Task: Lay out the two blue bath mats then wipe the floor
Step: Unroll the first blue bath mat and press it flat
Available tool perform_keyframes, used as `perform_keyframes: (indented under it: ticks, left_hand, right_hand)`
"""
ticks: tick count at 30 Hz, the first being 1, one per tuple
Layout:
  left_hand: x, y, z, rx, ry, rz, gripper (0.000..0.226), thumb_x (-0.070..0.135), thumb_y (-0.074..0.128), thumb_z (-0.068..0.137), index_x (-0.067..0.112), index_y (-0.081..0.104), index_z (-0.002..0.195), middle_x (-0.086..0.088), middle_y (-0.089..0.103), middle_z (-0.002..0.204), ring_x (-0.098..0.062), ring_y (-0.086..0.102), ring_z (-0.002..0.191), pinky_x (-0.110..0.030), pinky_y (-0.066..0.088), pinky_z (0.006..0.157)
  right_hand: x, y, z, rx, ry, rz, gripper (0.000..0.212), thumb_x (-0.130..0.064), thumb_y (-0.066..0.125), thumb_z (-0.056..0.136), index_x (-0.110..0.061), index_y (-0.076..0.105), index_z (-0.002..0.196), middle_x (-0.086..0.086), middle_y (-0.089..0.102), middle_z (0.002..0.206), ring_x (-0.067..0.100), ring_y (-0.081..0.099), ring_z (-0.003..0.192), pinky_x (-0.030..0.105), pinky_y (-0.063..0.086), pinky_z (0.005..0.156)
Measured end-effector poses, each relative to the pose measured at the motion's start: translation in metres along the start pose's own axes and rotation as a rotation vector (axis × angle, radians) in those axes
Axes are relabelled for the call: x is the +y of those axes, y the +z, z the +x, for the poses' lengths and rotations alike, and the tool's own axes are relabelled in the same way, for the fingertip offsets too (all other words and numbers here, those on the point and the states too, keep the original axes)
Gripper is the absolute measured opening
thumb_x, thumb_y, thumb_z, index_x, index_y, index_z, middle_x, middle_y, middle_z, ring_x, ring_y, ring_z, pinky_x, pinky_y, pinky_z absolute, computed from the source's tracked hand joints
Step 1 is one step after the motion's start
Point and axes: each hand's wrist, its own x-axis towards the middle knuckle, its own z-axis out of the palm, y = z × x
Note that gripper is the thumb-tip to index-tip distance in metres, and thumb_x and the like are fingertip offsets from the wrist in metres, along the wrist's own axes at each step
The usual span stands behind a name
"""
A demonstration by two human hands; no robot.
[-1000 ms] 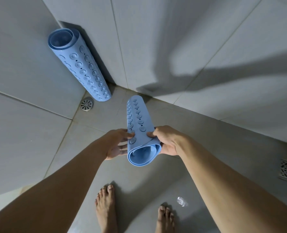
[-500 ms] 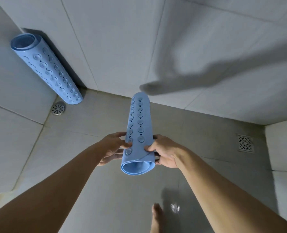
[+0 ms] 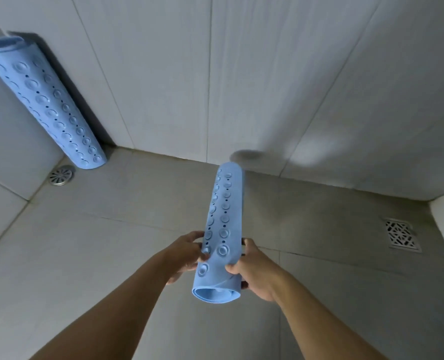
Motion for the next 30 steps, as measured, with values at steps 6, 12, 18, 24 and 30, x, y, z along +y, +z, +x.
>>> perform_keyframes:
  ticks: [6, 12, 18, 24, 30]
  left_hand:
    - [-0.070, 0.008, 0.040, 0.054, 0.079, 0.011, 0.069, -0.007, 0.053, 0.065, 0.018, 0.055, 0.129, 0.000, 0.076, 0.108, -0.016, 0.072, 0.097, -0.029, 0.055, 0.069]
    - [-0.091, -0.003, 0.068, 0.146, 0.179, 0.077, 0.090, -0.008, 0.049, 0.064, 0.019, 0.038, 0.149, -0.001, 0.075, 0.108, -0.023, 0.070, 0.102, -0.032, 0.056, 0.073]
    - [-0.073, -0.002, 0.054, 0.377, 0.329, 0.228, 0.061, -0.007, 0.040, 0.090, 0.019, 0.049, 0.144, -0.005, 0.055, 0.128, -0.026, 0.057, 0.110, -0.032, 0.052, 0.090]
    - [-0.073, -0.011, 0.062, 0.529, 0.353, 0.217, 0.052, 0.044, 0.045, 0.088, 0.006, 0.064, 0.118, -0.019, 0.066, 0.115, -0.036, 0.062, 0.107, -0.044, 0.049, 0.096]
    - [-0.098, -0.015, 0.075, 0.614, 0.264, 0.718, 0.094, 0.008, 0.057, 0.086, 0.035, 0.003, 0.158, -0.022, 0.022, 0.154, -0.040, 0.041, 0.133, -0.041, 0.039, 0.102]
  right_hand:
    - [0.062, 0.026, 0.047, -0.010, -0.100, -0.145, 0.067, 0.005, 0.057, 0.088, -0.019, 0.025, 0.141, -0.001, 0.056, 0.134, 0.019, 0.055, 0.123, 0.043, 0.047, 0.106]
    - [0.085, 0.026, 0.074, -0.009, -0.244, -0.197, 0.115, -0.004, 0.065, 0.085, -0.040, -0.019, 0.154, -0.013, 0.049, 0.135, 0.014, 0.055, 0.116, 0.023, 0.047, 0.084]
    - [0.100, 0.026, 0.132, 0.115, -0.217, -0.256, 0.092, -0.073, 0.030, 0.073, -0.041, 0.014, 0.157, -0.002, 0.034, 0.161, 0.029, 0.037, 0.143, 0.049, 0.029, 0.117]
    - [0.075, 0.055, 0.072, 0.313, -0.335, -0.560, 0.089, -0.019, 0.046, 0.095, -0.039, -0.015, 0.157, 0.006, -0.002, 0.166, 0.036, 0.008, 0.151, 0.042, 0.023, 0.118]
    - [0.071, 0.069, 0.082, 0.358, -0.323, -0.621, 0.069, -0.019, 0.039, 0.093, -0.044, 0.021, 0.155, 0.013, -0.013, 0.166, 0.040, 0.006, 0.152, 0.049, 0.021, 0.121]
